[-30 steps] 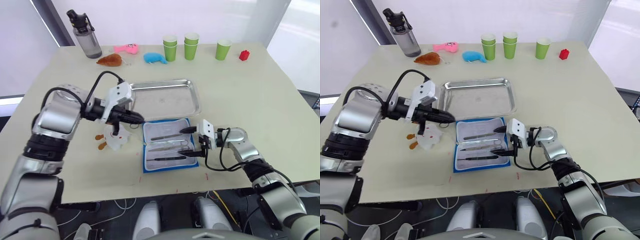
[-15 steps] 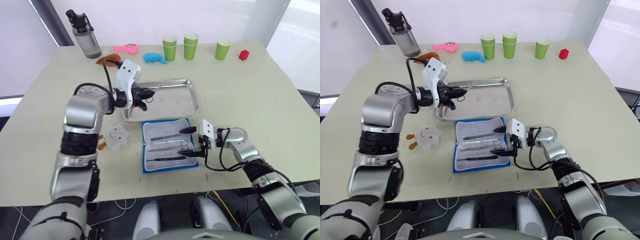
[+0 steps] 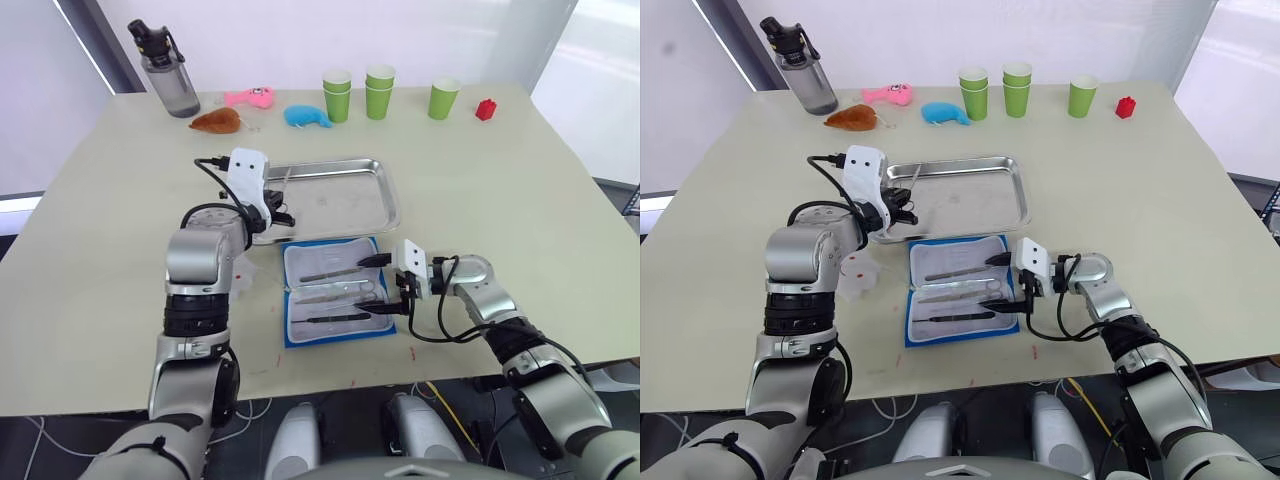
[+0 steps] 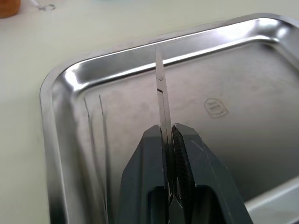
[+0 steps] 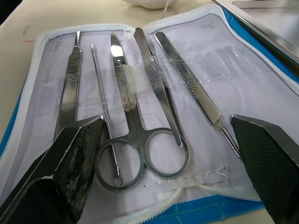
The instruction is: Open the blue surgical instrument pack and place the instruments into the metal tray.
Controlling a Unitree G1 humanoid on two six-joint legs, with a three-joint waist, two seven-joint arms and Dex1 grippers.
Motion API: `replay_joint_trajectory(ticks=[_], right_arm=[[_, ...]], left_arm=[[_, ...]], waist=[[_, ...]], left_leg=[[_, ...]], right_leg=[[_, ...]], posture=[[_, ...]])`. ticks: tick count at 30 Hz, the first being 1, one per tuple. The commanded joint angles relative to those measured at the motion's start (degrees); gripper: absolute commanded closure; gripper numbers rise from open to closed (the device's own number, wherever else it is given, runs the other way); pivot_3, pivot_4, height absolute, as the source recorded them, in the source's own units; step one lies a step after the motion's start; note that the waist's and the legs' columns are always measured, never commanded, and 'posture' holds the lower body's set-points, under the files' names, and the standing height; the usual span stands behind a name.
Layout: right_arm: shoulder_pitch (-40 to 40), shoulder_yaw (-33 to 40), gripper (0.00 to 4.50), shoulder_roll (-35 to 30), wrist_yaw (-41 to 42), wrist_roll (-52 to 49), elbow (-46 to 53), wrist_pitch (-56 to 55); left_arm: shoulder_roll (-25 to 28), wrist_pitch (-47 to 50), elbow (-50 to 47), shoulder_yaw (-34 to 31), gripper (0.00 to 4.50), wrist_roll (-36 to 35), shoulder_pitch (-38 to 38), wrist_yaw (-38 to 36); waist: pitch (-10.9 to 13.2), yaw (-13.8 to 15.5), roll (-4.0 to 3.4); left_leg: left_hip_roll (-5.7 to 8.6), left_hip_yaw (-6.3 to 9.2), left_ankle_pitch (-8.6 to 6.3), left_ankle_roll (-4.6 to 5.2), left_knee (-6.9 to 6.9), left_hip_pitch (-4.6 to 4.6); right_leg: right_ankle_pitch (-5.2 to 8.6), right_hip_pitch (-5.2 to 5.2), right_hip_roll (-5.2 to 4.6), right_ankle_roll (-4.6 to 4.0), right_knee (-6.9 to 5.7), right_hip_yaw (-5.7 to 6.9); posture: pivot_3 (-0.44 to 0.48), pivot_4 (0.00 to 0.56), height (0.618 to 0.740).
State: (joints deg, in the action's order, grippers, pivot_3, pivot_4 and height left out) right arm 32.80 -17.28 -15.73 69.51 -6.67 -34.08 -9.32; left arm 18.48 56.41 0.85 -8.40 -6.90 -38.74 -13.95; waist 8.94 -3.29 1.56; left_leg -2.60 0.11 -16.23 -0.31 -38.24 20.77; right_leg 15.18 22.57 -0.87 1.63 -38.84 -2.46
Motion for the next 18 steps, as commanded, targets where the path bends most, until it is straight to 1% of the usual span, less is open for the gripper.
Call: replay_joint_trajectory(ticks=[1,9,14,18], right_arm=[[-3.78,-4.54,0.00,0.35,-0.50,5.15,-3.49,1.45],[-3.70,-4.23,0.00,0.58,-0.84,4.82,-3.08,2.08],[-3.37,-3.94,0.00,0.64,-1.13,4.88,-3.73,1.86],[-3.25,-3.88,0.00,0.86,-1.28,4.85,-3.91,1.82]], left_arm=[[-0.63,-3.50,1.13,-0.19,4.37,0.46,-0.31,1.84],[-3.33,-5.98,6.20,-0.90,4.37,0.10,-1.28,5.90],[-2.85,-7.41,10.74,-1.67,4.37,0.28,-3.17,7.53],[-2.62,-8.01,13.38,-1.32,4.37,0.09,-4.03,7.47]], waist=[[0.00,-0.02,0.00],[-0.01,-0.20,0.02],[-0.01,-0.28,0.02],[-0.02,-0.40,0.03]], left_leg=[[0.00,0.00,0.00,0.00,0.01,0.00],[0.01,0.02,0.00,-0.01,0.05,0.00],[0.02,0.03,0.00,-0.01,0.06,0.01],[0.06,0.03,0.00,-0.01,0.06,0.00]], right_leg=[[0.00,0.00,-0.03,0.00,0.00,0.00],[-0.01,0.00,-0.02,-0.01,0.01,0.03],[-0.01,0.00,0.01,-0.01,0.01,0.05],[-0.01,0.00,0.07,0.00,0.01,0.06]], posture=[[0.000,0.150,0.734],[0.000,0.150,0.734],[0.000,0.150,0.734],[0.000,0.150,0.734]])
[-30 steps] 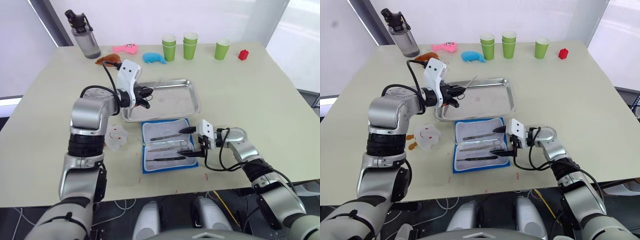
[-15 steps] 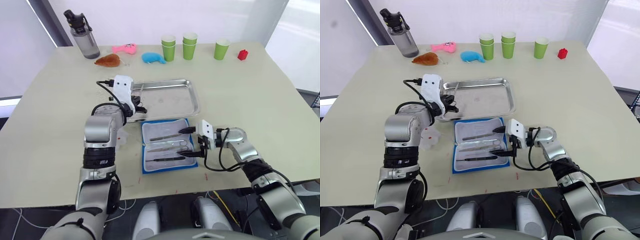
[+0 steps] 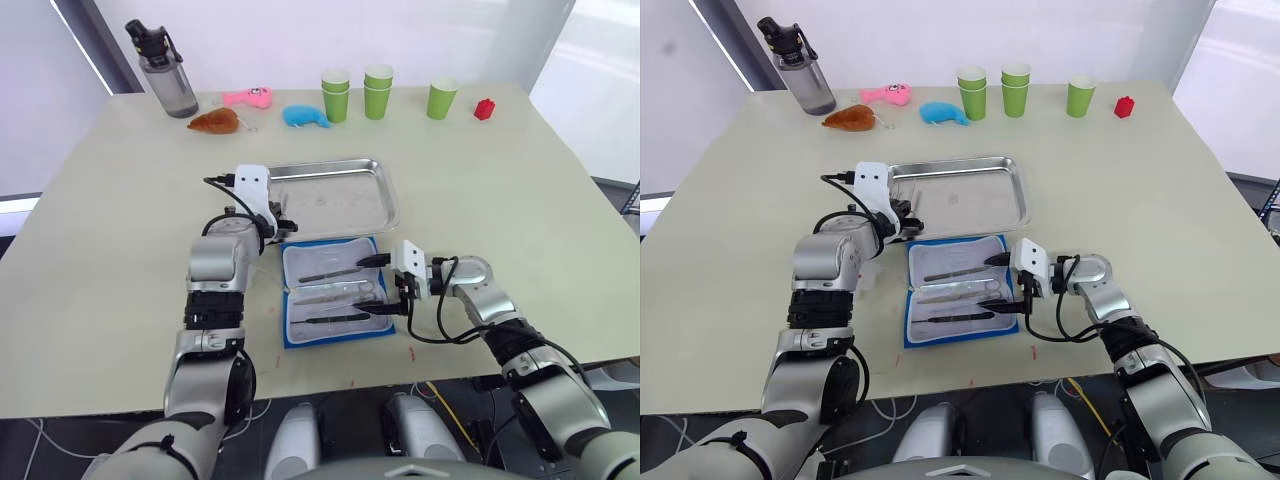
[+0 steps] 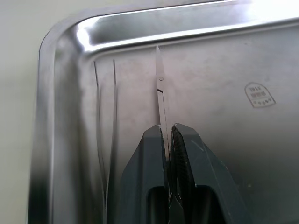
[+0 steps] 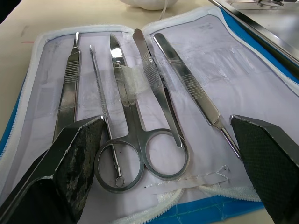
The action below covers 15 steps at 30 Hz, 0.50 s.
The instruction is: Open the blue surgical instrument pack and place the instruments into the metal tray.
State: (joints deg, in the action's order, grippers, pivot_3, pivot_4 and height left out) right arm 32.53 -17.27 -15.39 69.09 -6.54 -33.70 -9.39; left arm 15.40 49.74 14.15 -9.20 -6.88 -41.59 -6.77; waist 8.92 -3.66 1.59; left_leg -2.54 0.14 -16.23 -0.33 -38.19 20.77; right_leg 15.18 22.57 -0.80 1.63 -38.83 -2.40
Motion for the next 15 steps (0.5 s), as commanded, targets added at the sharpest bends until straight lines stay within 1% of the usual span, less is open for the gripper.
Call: replay_joint_trajectory(ticks=[1,14,15], right_arm=[[-3.04,-3.87,0.00,0.51,-0.87,4.70,-4.23,1.88],[-3.29,-3.60,0.00,0.41,-1.10,4.58,-4.32,1.71],[-3.25,-3.59,0.00,0.41,-1.09,4.58,-4.35,1.69]], left_arm=[[0.45,-1.40,0.28,-0.44,4.37,0.04,-1.20,0.36],[0.11,-0.86,1.08,-2.17,4.37,-0.92,-0.71,1.91],[0.18,-0.79,1.06,-2.08,3.66,-0.92,-0.69,1.65]], waist=[[0.00,-0.08,0.00],[0.00,-0.14,0.00],[0.00,-0.14,0.00]], left_leg=[[0.00,0.00,0.00,0.00,0.00,0.00],[0.00,0.01,0.00,-0.01,0.01,0.00],[0.00,0.02,0.00,-0.01,0.01,0.00]], right_leg=[[0.00,0.00,0.00,0.00,0.00,0.00],[0.00,0.00,-0.07,0.00,0.00,0.01],[0.00,0.00,-0.07,0.00,0.00,0.02]], posture=[[0.000,0.150,0.734],[0.000,0.150,0.734],[0.000,0.150,0.734]])
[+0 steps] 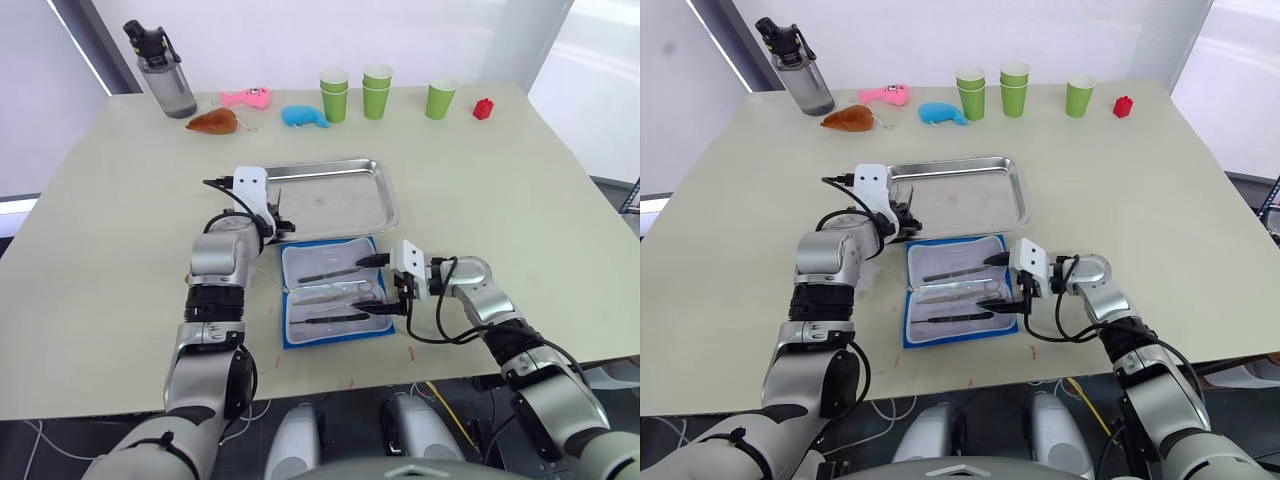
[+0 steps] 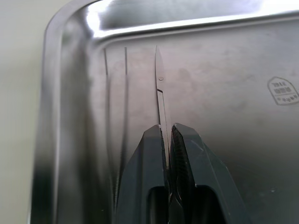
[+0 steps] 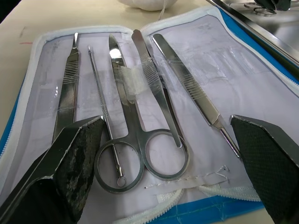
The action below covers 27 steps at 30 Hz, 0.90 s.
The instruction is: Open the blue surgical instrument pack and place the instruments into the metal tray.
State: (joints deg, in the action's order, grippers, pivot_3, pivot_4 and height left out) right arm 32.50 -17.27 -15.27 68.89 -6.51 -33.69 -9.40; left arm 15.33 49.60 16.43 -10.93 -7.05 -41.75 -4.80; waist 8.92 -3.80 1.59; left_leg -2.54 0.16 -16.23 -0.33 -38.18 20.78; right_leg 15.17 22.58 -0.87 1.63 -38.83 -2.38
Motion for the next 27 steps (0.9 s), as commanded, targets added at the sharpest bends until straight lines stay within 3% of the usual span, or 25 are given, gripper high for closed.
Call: replay_joint_trajectory(ticks=[1,3,5,6,11,18,27], right_arm=[[-3.17,-3.58,0.00,0.30,-0.89,4.54,-4.43,1.69],[-2.98,-3.52,0.00,0.23,-0.87,4.57,-4.63,1.60],[-2.83,-3.48,0.00,0.17,-0.89,4.63,-4.81,1.49],[-2.78,-3.47,0.00,0.16,-0.92,4.65,-4.86,1.45],[-2.76,-3.43,0.00,0.08,-0.90,4.64,-4.88,1.42],[-2.87,-3.39,0.00,0.15,-1.02,4.58,-4.81,1.47],[-2.75,-3.38,0.00,0.19,-1.11,4.64,-4.96,1.49]], left_arm=[[0.28,-0.61,-1.22,-0.33,3.65,-0.74,-0.53,-0.45],[0.06,-1.15,-1.32,-0.41,2.78,-0.43,-0.48,0.08],[-0.22,-1.87,-1.40,-0.48,2.34,0.00,-0.50,0.92],[-0.41,-2.21,-1.46,-0.64,1.84,-0.10,-0.73,1.08],[-0.45,-3.86,-2.71,-0.06,1.84,-0.82,-1.44,-0.18],[1.08,-7.48,-5.20,2.43,1.84,-2.19,-0.87,-7.48],[7.83,-17.89,-10.23,6.72,1.84,-5.90,3.77,-26.88]], waist=[[0.00,0.00,0.00],[0.00,-0.01,0.00],[0.00,-0.01,0.00],[0.00,-0.01,0.00],[0.00,-0.01,0.00],[0.00,-0.01,0.00],[0.00,-0.08,-0.01]], left_leg=[[0.00,0.00,0.00,0.00,0.00,0.00],[0.00,0.00,0.00,0.00,0.00,0.00],[0.00,0.00,0.00,0.00,0.00,0.00],[0.00,0.00,0.00,0.00,0.00,0.00],[0.00,0.00,0.00,-0.01,0.00,0.00],[0.01,-0.01,0.00,-0.02,0.00,0.00],[0.01,-0.03,0.01,-0.03,0.02,0.00]], right_leg=[[0.00,0.00,0.00,0.00,0.00,0.00],[0.00,0.00,0.00,0.00,0.00,0.00],[0.00,0.00,0.00,0.00,0.00,0.00],[0.00,0.00,-0.01,0.00,0.00,0.00],[0.00,0.00,-0.04,0.00,0.00,0.00],[0.00,0.00,-0.02,0.00,0.00,-0.01],[0.00,0.00,0.06,0.00,0.01,-0.02]], posture=[[0.000,0.150,0.734],[0.000,0.150,0.734],[0.000,0.150,0.734],[0.000,0.150,0.734],[0.000,0.150,0.734],[0.000,0.150,0.734],[0.000,0.150,0.734]])
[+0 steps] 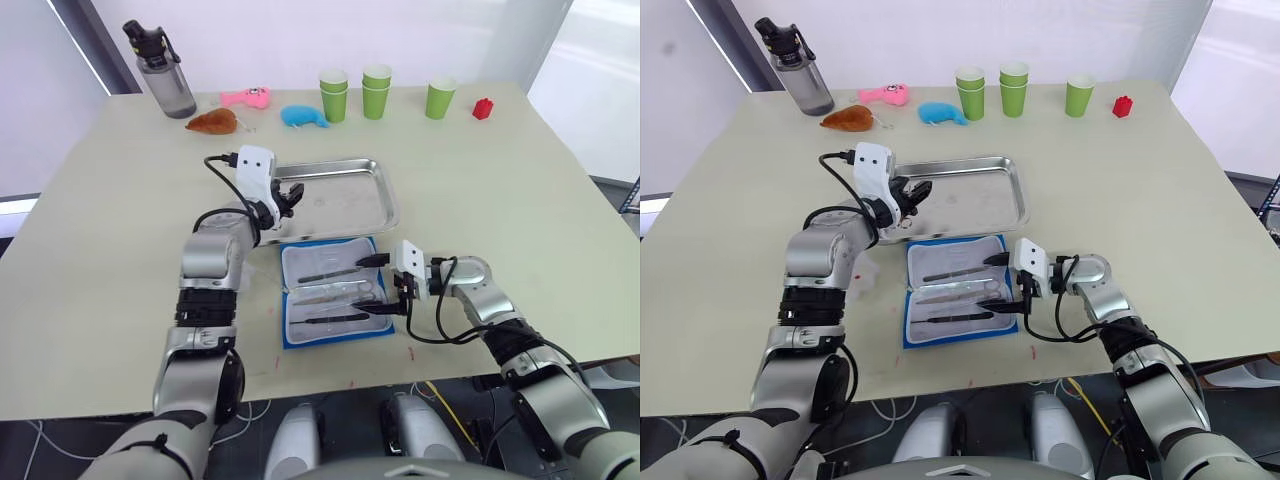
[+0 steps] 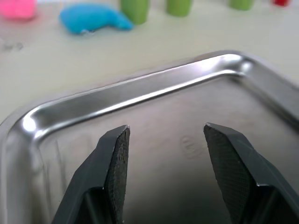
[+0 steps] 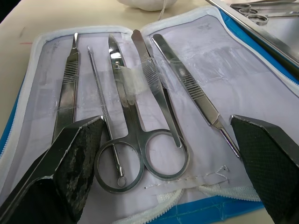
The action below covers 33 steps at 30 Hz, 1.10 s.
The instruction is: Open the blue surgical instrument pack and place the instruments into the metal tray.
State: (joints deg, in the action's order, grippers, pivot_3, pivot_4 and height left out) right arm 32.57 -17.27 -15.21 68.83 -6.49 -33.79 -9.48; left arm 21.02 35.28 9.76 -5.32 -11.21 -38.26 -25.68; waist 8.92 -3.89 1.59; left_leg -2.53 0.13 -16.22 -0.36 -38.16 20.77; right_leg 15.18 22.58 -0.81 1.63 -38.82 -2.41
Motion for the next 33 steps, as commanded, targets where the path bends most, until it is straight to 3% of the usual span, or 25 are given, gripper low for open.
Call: replay_joint_trajectory(ticks=[1,8,13,22,25,26,28,33], right_arm=[[-2.78,-3.38,0.00,0.15,-1.06,4.63,-4.89,1.58],[-2.60,-3.34,0.00,0.38,-1.00,4.59,-5.16,1.53],[-2.60,-3.26,0.00,0.52,-1.13,4.55,-5.32,1.45],[-2.48,-2.91,0.00,0.11,-0.89,4.46,-5.60,1.23],[-2.45,-2.85,0.00,-0.01,-0.70,4.42,-5.74,1.10],[-2.38,-2.84,0.00,-0.03,-0.61,4.40,-5.85,1.05],[-2.21,-2.80,0.00,-0.10,-0.43,4.36,-6.07,0.98],[-1.58,-2.67,0.00,-0.23,0.01,4.46,-7.01,0.59]], left_arm=[[2.81,-4.56,-3.92,1.28,1.84,-2.41,0.72,-8.07],[13.87,-9.77,-10.71,3.56,1.84,-10.62,7.19,-33.66],[19.92,-12.53,-11.16,3.42,1.84,-12.18,9.80,-43.24],[32.50,-23.26,-3.61,2.26,1.84,-12.45,11.22,-63.01],[33.89,-23.58,-3.11,1.79,1.23,-13.70,10.93,-65.54],[35.33,-23.87,-3.39,1.96,0.48,-14.73,11.17,-66.16],[39.07,-24.37,-4.05,2.72,0.09,-18.42,12.08,-66.72],[45.84,-25.20,-3.43,5.14,0.09,-26.42,12.66,-66.82]], waist=[[0.00,0.04,0.00],[0.01,-0.10,-0.02],[0.02,-0.14,-0.02],[0.03,-0.06,-0.04],[0.05,-0.02,-0.06],[0.05,-0.02,-0.06],[0.15,-0.14,0.04],[0.26,0.17,-0.04]], left_leg=[[0.00,0.00,0.00,0.00,0.00,-0.01],[-0.06,-0.06,0.00,0.00,0.07,-0.03],[-0.07,-0.05,0.01,0.02,0.06,-0.05],[-0.20,-0.06,0.00,0.03,0.09,-0.05],[-0.21,-0.09,0.00,0.04,0.10,-0.02],[-0.22,-0.10,0.00,0.04,0.10,-0.02],[-0.23,-0.09,0.00,0.04,0.09,-0.01],[-0.58,-0.09,0.00,0.04,0.17,-0.01]], right_leg=[[0.00,0.00,0.00,0.00,0.00,0.00],[0.02,0.02,0.05,-0.04,0.04,-0.05],[0.04,0.02,0.16,-0.03,0.08,-0.10],[0.20,0.10,0.27,-0.30,0.10,-0.09],[0.21,0.15,0.27,-0.31,0.10,-0.10],[0.21,0.15,0.26,-0.30,0.09,-0.10],[0.22,0.16,0.26,-0.29,0.08,-0.10],[0.28,0.20,0.33,-0.42,0.09,-0.05]], posture=[[0.000,0.150,0.734],[0.000,0.150,0.734],[0.000,0.150,0.734],[0.000,0.150,0.734],[0.000,0.150,0.734],[0.000,0.150,0.734],[0.000,0.150,0.734],[0.000,0.150,0.734]])
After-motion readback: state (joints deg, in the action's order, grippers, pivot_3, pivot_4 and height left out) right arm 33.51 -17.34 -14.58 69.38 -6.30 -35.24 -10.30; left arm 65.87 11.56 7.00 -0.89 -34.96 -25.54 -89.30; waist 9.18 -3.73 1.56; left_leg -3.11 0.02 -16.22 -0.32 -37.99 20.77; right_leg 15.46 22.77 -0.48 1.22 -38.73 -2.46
